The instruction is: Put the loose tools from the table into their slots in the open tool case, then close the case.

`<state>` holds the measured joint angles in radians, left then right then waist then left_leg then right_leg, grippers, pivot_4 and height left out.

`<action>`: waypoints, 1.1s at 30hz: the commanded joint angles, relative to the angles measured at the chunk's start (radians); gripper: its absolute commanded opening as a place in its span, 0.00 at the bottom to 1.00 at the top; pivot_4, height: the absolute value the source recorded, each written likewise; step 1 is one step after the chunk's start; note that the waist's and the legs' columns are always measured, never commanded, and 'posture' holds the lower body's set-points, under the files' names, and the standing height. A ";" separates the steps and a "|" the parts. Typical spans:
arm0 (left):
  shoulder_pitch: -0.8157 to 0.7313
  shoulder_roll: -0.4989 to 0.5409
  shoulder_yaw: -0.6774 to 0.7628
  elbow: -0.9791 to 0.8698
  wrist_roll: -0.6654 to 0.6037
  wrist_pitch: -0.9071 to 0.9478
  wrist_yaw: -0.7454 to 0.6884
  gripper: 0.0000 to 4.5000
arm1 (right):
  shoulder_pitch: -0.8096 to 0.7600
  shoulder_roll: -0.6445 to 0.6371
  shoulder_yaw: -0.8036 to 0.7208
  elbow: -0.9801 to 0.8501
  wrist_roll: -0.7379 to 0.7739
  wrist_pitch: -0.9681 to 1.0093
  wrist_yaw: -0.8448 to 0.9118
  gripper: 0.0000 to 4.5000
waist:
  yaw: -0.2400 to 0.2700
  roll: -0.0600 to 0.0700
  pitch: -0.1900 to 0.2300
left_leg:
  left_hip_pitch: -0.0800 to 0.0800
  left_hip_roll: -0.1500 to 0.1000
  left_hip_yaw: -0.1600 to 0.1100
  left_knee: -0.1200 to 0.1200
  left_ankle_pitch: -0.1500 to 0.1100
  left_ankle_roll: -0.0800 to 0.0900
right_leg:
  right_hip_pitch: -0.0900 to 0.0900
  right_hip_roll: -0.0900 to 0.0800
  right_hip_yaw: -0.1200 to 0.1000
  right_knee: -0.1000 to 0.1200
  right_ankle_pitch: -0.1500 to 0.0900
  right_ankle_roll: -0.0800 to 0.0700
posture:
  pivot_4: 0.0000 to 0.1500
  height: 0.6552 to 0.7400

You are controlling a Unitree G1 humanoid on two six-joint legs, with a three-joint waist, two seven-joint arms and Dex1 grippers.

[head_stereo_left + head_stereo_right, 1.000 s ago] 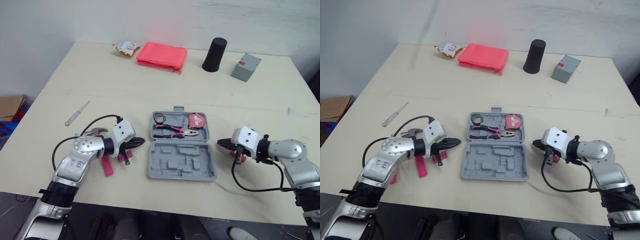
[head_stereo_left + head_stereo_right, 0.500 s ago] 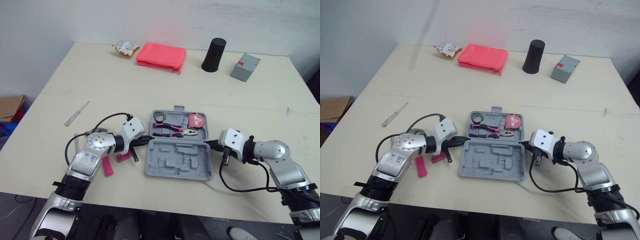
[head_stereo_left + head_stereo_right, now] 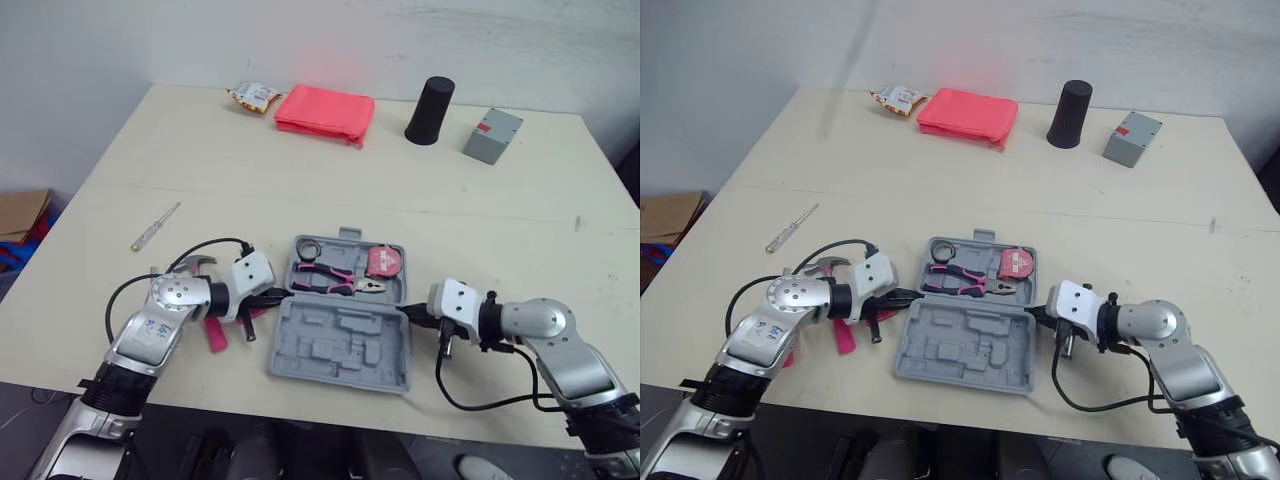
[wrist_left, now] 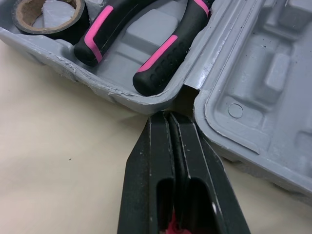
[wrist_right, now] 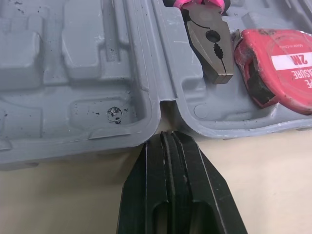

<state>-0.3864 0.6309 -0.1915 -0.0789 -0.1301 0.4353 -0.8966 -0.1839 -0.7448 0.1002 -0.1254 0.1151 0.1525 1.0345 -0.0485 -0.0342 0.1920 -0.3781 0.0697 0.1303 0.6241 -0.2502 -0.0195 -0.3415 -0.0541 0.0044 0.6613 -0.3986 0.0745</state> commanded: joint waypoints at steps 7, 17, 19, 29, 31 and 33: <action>0.021 0.123 0.164 -0.050 -0.124 -0.087 -0.142 0.01 | 0.093 -0.124 -0.248 -0.009 0.168 -0.070 0.096 0.00 | 0.010 0.000 0.000 | -0.001 -0.001 0.000 0.000 0.000 0.001 | -0.001 -0.001 0.000 -0.001 0.000 0.000 | 1.00 1.00; 0.224 0.346 0.711 0.458 -0.216 -0.426 -0.185 0.50 | 0.282 -0.284 -0.677 0.282 0.227 -0.261 0.225 0.55 | 0.002 0.000 0.001 | 0.000 0.000 0.001 -0.004 -0.007 0.007 | -0.001 -0.001 -0.001 -0.005 -0.001 -0.001 | 1.00 1.00; 0.256 0.377 0.772 0.582 -0.202 -0.506 -0.157 0.73 | 0.303 -0.292 -0.708 0.364 0.199 -0.333 0.213 0.80 | -0.004 0.000 0.001 | 0.000 0.000 0.001 -0.005 -0.008 0.008 | -0.001 -0.003 -0.002 -0.006 -0.001 -0.002 | 1.00 1.00; 0.401 0.488 0.958 1.105 -0.207 -0.696 0.027 0.98 | 0.265 -0.316 -0.747 0.861 0.153 -0.654 0.115 1.00 | -0.019 -0.001 0.001 | 0.002 -0.003 0.004 -0.012 -0.010 0.008 | -0.003 -0.007 -0.001 -0.008 -0.002 -0.002 | 1.00 1.00; 0.397 0.483 0.955 1.117 -0.211 -0.709 0.022 0.98 | 0.253 -0.301 -0.745 0.819 0.218 -0.604 0.175 1.00 | -0.023 0.000 0.001 | 0.003 -0.003 0.005 -0.012 -0.010 0.008 | -0.003 -0.007 -0.001 -0.007 -0.002 -0.002 | 1.00 1.00; 0.379 0.458 0.935 1.078 -0.218 -0.702 -0.001 0.98 | 0.223 -0.273 -0.719 0.710 0.276 -0.503 0.184 1.00 | -0.028 0.000 0.001 | 0.005 -0.003 0.005 -0.012 -0.012 0.004 | -0.001 -0.008 0.000 -0.005 -0.002 -0.002 | 1.00 1.00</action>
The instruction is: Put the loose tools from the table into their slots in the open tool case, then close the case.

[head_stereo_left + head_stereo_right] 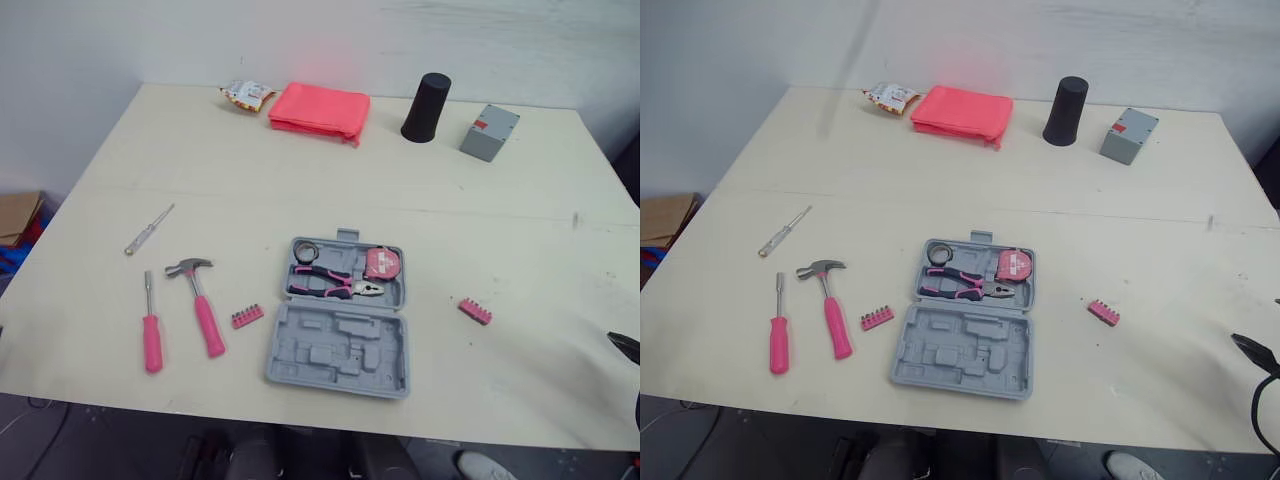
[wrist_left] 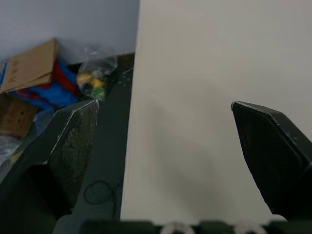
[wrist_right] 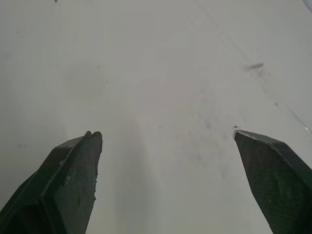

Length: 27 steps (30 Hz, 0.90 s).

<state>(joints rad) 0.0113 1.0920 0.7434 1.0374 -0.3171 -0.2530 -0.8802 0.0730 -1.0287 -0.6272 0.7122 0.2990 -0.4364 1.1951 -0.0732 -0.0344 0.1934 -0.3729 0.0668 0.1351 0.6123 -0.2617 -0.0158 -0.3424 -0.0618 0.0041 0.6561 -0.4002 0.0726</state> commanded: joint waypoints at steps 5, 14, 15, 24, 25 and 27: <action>-0.130 -0.053 -0.064 -0.183 -0.057 0.084 -0.037 0.98 | -0.052 0.107 0.085 -0.461 0.185 0.303 -0.057 1.00 | -0.006 -0.001 -0.001 | 0.002 0.001 -0.003 0.000 0.003 -0.003 | 0.002 0.000 -0.003 0.003 0.002 -0.002 | 1.00 1.00; -0.485 -0.084 -0.399 -0.439 0.014 0.577 0.008 0.98 | -0.106 0.331 0.190 -0.858 0.336 0.409 -0.160 1.00 | 0.021 -0.001 -0.001 | -0.011 0.000 -0.006 0.004 0.007 0.003 | -0.007 0.002 -0.006 0.004 0.001 0.001 | 1.00 1.00; -0.536 -0.091 -0.441 -0.420 0.038 0.597 0.001 0.98 | -0.111 0.342 0.212 -0.868 0.335 0.401 -0.142 1.00 | 0.024 -0.001 -0.001 | -0.015 0.000 -0.006 0.007 0.007 0.003 | -0.010 0.002 -0.006 0.006 0.001 0.001 | 1.00 1.00; -0.845 -0.159 -0.641 -0.042 0.216 0.581 0.027 0.98 | -0.117 0.386 0.301 -0.946 0.316 0.386 -0.128 1.00 | 0.017 -0.001 -0.001 | -0.018 0.000 0.002 0.018 0.008 0.003 | -0.016 0.003 0.001 0.014 0.002 0.006 | 1.00 1.00; -0.871 -0.174 -0.653 0.009 0.236 0.559 0.042 0.98 | -0.116 0.387 0.315 -0.971 0.324 0.391 -0.124 1.00 | 0.020 -0.001 -0.001 | -0.018 0.000 0.003 0.018 0.008 0.002 | -0.017 0.003 0.002 0.015 0.002 0.006 | 1.00 1.00; -0.911 -0.197 -0.662 0.086 0.260 0.523 0.064 0.98 | -0.117 0.390 0.336 -1.008 0.334 0.391 -0.116 1.00 | 0.022 -0.002 -0.001 | -0.019 0.000 0.003 0.018 0.008 0.002 | -0.018 0.003 0.002 0.015 0.002 0.006 | 1.00 1.00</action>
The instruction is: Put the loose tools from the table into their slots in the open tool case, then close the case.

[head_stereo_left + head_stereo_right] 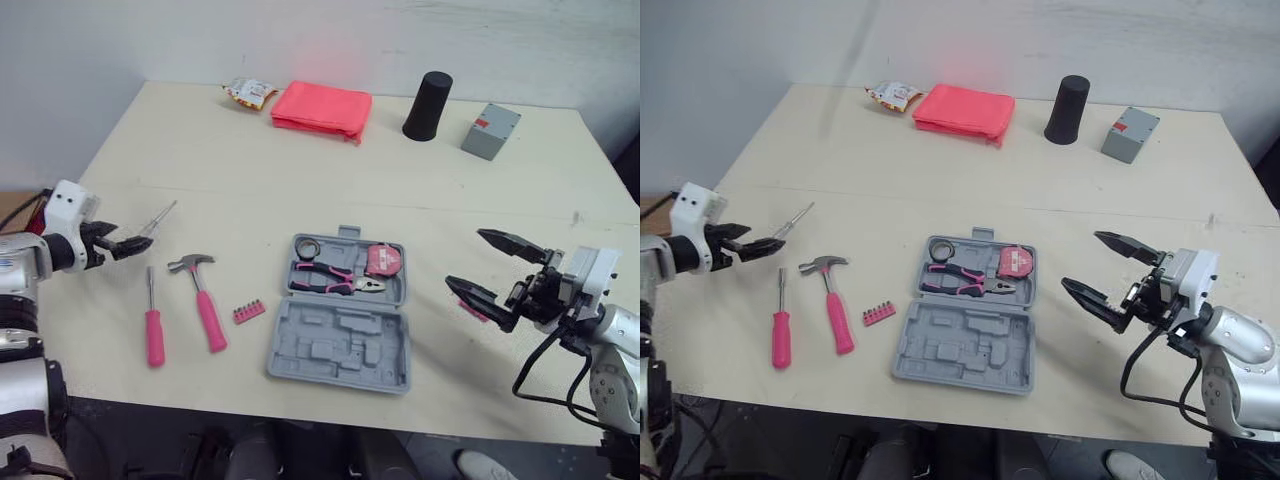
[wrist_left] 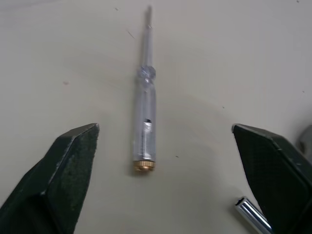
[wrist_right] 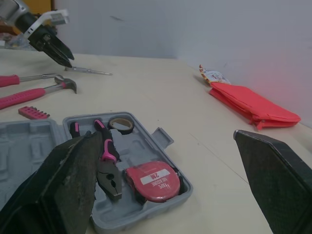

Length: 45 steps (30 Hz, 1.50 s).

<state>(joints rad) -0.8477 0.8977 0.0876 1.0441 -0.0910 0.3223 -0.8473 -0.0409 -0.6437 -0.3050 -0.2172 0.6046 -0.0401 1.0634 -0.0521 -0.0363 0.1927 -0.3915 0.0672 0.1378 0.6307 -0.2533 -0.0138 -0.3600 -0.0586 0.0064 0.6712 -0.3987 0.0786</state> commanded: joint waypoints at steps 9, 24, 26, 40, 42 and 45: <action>-0.132 -0.071 -0.027 0.222 0.098 -0.133 0.084 0.98 | -0.053 -0.006 0.076 -0.158 0.010 0.020 -0.008 1.00 | 0.018 0.000 0.000 | 0.000 0.000 0.000 0.002 0.000 0.001 | 0.000 -0.001 0.000 0.003 0.000 0.000 | 1.00 1.00; -0.149 -0.087 0.005 0.251 0.107 -0.233 0.143 0.00 | -0.022 -0.022 0.085 -0.258 0.017 0.119 -0.078 1.00 | 0.021 -0.001 0.000 | 0.002 0.000 0.000 0.003 0.000 0.001 | 0.001 -0.001 0.000 0.005 0.000 0.000 | 1.00 1.00; -0.165 -0.079 0.045 0.234 0.066 -0.298 0.112 0.00 | -0.015 -0.024 0.083 -0.264 0.016 0.125 -0.081 1.00 | 0.022 -0.001 0.000 | 0.001 0.000 0.000 0.003 0.000 0.001 | 0.000 -0.001 0.000 0.005 0.000 0.000 | 1.00 1.00; -0.044 -0.052 -0.078 -0.516 -0.095 -0.335 -0.633 0.00 | 0.126 -0.108 -0.027 -0.218 -0.003 0.079 0.027 1.00 | 0.022 -0.003 0.000 | -0.001 0.000 0.003 0.006 -0.001 0.002 | 0.001 0.000 0.000 0.002 0.000 0.001 | 1.00 1.00; 0.003 -0.056 -0.116 -0.698 -0.115 -0.247 -0.645 0.00 | 0.133 -0.114 -0.032 -0.223 -0.005 0.089 0.017 1.00 | 0.017 -0.003 0.000 | -0.001 0.000 0.003 0.006 -0.001 0.002 | 0.001 0.000 0.003 0.002 0.000 0.001 | 1.00 1.00; 0.047 -0.084 -0.191 -0.940 -0.120 -0.095 -0.614 0.00 | 0.131 -0.120 -0.034 -0.239 -0.016 0.108 -0.004 1.00 | 0.019 -0.003 0.000 | 0.000 0.002 0.003 0.006 0.000 0.001 | 0.001 0.002 0.003 0.003 0.000 0.001 | 1.00 1.00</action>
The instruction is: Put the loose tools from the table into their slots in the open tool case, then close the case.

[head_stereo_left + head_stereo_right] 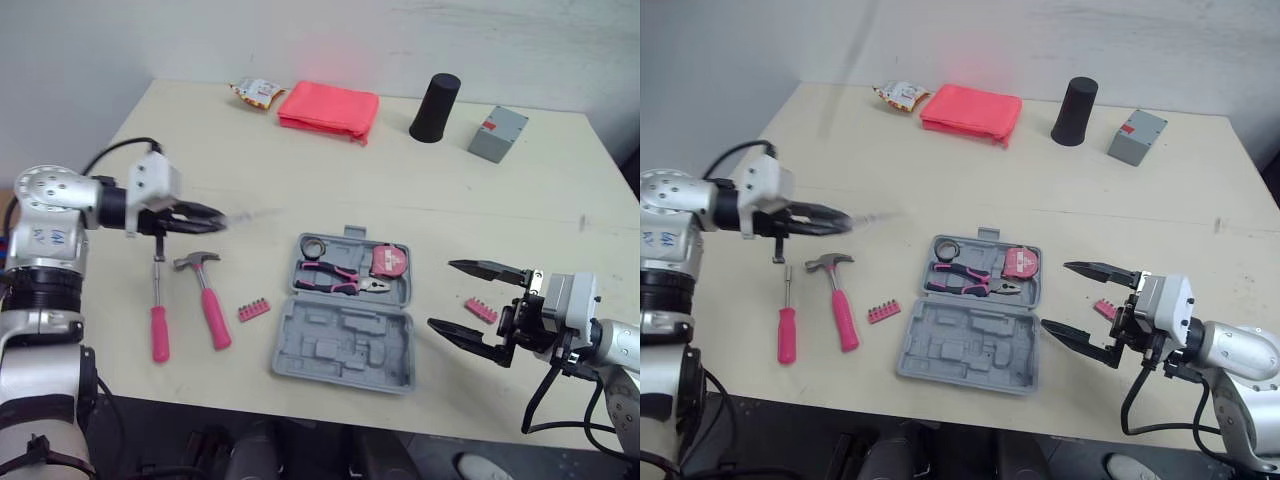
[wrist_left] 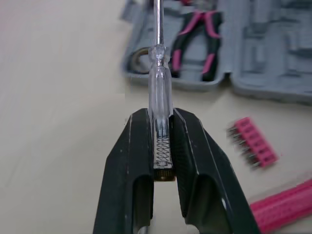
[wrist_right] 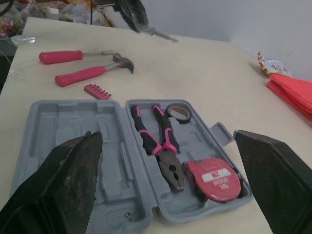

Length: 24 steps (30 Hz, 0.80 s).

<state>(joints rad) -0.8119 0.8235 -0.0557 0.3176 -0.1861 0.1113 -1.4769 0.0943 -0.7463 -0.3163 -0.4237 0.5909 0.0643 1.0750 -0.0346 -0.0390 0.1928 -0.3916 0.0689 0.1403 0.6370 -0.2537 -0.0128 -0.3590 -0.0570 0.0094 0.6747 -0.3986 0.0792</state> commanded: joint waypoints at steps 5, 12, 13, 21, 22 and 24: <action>0.029 -0.037 -0.208 -0.470 0.053 0.303 0.077 0.00 | -0.019 -0.031 -0.011 -0.093 0.008 0.068 -0.069 1.00 | 0.003 0.000 0.000 | 0.001 -0.001 0.000 0.000 0.000 0.000 | 0.001 0.001 0.001 -0.001 0.000 0.000 | 1.00 1.00; -0.033 -0.096 -0.372 -0.597 0.149 0.480 0.152 0.00 | -0.027 -0.032 -0.004 -0.141 0.011 0.130 -0.114 1.00 | 0.006 0.000 0.000 | 0.001 -0.001 -0.001 0.000 0.000 0.000 | 0.002 0.002 0.002 -0.002 0.000 0.000 | 1.00 1.00; -0.035 -0.107 -0.390 -0.615 0.155 0.521 0.166 0.00 | -0.027 -0.031 -0.004 -0.146 0.010 0.135 -0.117 1.00 | 0.006 0.000 0.000 | 0.001 -0.001 -0.001 0.000 0.000 0.000 | 0.002 0.002 0.003 -0.002 0.000 0.000 | 1.00 1.00; -0.074 -0.139 -0.546 -0.684 0.244 0.706 0.235 0.00 | 0.021 -0.007 -0.008 -0.155 -0.008 0.106 -0.119 1.00 | 0.007 0.000 0.000 | 0.000 0.000 -0.001 0.000 0.000 0.000 | 0.002 0.003 0.004 -0.003 0.000 0.000 | 1.00 1.00; -0.076 -0.142 -0.552 -0.676 0.257 0.697 0.249 0.00 | 0.034 -0.002 -0.014 -0.150 -0.010 0.094 -0.111 1.00 | 0.007 0.000 0.000 | 0.001 0.000 -0.001 0.000 0.000 0.000 | 0.002 0.003 0.004 -0.002 0.000 0.000 | 1.00 1.00; -0.080 -0.145 -0.557 -0.664 0.270 0.692 0.265 0.00 | 0.063 0.006 -0.031 -0.138 -0.014 0.067 -0.095 1.00 | 0.007 0.000 0.000 | 0.001 0.000 -0.001 0.000 0.000 0.000 | 0.002 0.003 0.004 -0.002 0.000 0.000 | 1.00 1.00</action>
<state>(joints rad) -0.8636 0.6781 -0.6154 -0.3388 0.0617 0.8111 -1.2298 0.1458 -0.7448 -0.3167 -0.5489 0.5741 0.1676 0.9662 -0.0271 -0.0387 0.1928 -0.3911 0.0686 0.1388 0.6368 -0.2534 -0.0133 -0.3574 -0.0538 0.0135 0.6721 -0.3987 0.0794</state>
